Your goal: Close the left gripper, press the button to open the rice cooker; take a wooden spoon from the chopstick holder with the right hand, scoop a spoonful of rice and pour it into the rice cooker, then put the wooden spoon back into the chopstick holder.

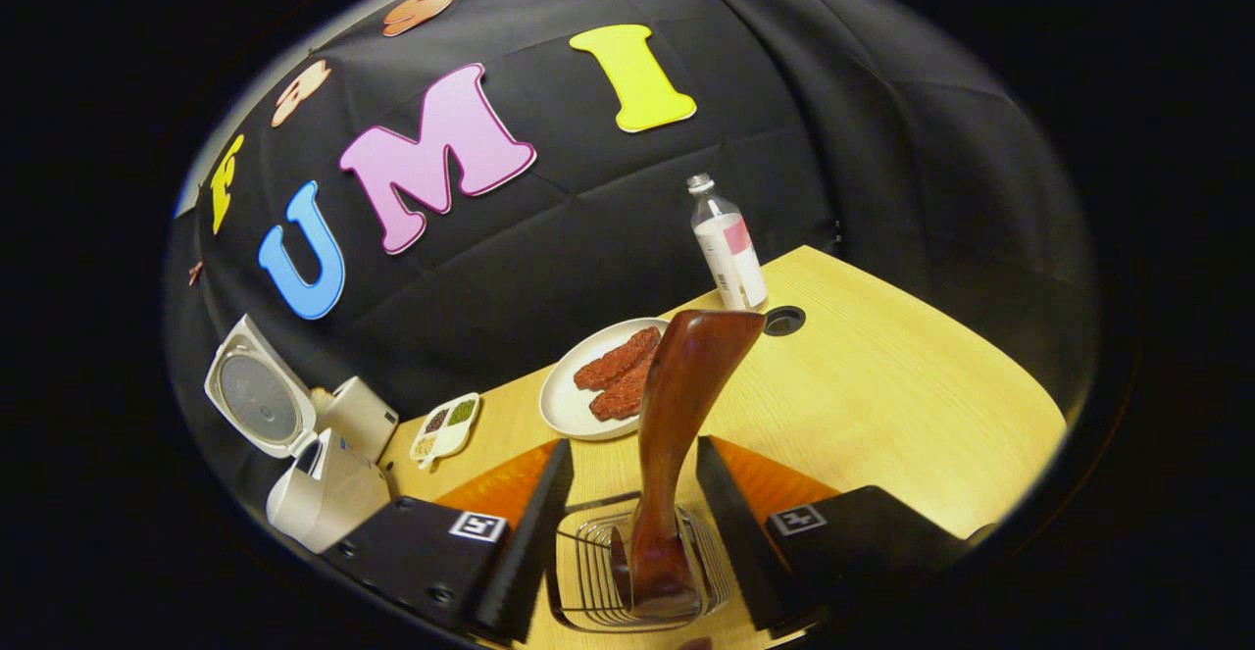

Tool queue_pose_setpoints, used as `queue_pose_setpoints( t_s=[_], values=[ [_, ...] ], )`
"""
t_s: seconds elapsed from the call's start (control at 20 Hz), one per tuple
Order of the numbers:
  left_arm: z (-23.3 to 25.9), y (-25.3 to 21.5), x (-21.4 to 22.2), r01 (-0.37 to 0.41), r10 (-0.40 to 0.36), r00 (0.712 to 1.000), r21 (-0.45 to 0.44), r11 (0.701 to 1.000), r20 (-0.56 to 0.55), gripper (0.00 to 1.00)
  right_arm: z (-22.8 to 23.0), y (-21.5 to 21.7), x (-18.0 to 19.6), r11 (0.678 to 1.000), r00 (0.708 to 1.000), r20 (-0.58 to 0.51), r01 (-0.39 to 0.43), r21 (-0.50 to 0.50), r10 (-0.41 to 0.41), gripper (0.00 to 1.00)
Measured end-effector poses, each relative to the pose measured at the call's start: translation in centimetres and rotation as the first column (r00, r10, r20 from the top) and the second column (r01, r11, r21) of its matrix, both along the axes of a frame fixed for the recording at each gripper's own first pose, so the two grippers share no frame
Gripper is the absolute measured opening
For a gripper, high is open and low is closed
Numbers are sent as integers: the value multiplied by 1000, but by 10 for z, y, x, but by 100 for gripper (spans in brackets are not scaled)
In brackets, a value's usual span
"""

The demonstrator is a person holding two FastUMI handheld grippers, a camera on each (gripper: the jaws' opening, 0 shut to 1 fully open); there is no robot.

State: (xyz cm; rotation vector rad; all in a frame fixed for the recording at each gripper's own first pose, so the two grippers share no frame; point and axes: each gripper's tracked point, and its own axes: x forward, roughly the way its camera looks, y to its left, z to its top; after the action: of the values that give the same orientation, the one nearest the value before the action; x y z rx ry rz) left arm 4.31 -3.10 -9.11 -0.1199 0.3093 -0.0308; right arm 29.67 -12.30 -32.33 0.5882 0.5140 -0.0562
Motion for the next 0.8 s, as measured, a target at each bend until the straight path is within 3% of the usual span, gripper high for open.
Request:
queue_pose_setpoints(
  t_s=[0.05, 0.15, 0.2, 0.25, 0.5, 0.8],
  values=[
    [-1, 1, -1, -2, 2, 1000, 3, 1000, -4, 95, -4, -4, 4, 1000, 1000, -11, 19, 7, -19, 66],
    [-4, 4, -3, -8, 8, 1000, 10, 1000, -13, 95, -10, -8, 6, 999, 998, -39, 45, 27, -44, 44],
    [-5, 6, -4, -12, 12, 1000, 13, 1000, -15, 95, -13, -6, 5, 998, 998, -50, 42, 48, -39, 27],
    [-5, 7, -3, -15, 16, 1000, 14, 1000, -16, 95, -9, -9, 2, 998, 998, -51, 43, 47, -40, 22],
    [-2, 13, -3, -17, 17, 1000, 28, 999, -6, 95, 10, -14, 0, 999, 999, -8, 47, 21, -47, 13],
    [3, 16, -6, -12, 12, 1000, 2, 1000, 12, 95, 85, -33, -20, 991, 987, 98, 131, -14, -129, 12]
  ],
)
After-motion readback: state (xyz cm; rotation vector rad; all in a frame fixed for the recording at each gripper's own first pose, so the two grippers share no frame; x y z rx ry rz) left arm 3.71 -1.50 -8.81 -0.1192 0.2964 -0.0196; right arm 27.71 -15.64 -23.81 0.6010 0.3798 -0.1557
